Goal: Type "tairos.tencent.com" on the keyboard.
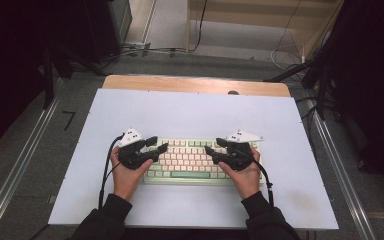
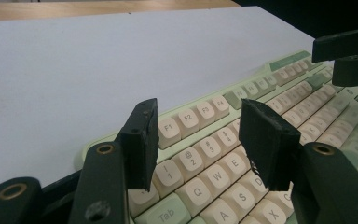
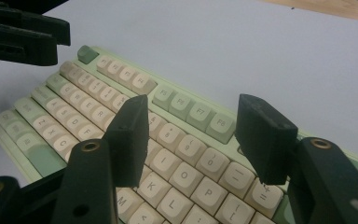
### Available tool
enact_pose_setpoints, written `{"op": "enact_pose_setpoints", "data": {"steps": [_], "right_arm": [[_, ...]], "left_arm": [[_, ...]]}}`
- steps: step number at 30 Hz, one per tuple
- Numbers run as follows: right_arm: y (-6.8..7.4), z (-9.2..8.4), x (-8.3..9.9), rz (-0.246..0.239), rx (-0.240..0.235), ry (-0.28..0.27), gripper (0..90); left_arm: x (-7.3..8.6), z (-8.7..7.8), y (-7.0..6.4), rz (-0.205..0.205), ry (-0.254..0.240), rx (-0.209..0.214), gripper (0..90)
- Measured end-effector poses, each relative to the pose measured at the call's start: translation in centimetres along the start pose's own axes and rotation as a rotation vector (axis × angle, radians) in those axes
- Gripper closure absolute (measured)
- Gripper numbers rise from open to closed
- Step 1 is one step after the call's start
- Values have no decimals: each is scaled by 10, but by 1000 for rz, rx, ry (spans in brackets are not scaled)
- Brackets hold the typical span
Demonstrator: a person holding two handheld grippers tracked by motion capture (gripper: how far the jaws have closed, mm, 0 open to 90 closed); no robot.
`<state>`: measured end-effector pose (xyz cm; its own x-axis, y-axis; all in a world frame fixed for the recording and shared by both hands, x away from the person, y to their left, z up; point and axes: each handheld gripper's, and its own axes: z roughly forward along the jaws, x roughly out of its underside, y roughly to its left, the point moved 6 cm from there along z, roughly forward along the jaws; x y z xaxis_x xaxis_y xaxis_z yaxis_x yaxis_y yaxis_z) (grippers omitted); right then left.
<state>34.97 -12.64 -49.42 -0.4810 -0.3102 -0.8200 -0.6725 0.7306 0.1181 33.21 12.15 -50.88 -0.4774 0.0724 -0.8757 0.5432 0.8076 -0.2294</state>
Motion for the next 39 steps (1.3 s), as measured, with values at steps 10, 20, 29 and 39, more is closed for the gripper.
{"op": "enact_pose_setpoints", "data": {"steps": [10,20,29,39], "right_arm": [[0,-1,1,-2,-6,3,454],[1,-2,3,-8,-27,9,673],[5,0,8,-21,-82,42,878],[1,5,13,-19,-64,64,877]], "left_arm": [[1,-2,-1,-9,-8,2,487],[3,-1,-1,-12,0,5,487],[3,-2,-1,-16,-1,6,487],[4,-1,-2,-22,1,11,487]]}}
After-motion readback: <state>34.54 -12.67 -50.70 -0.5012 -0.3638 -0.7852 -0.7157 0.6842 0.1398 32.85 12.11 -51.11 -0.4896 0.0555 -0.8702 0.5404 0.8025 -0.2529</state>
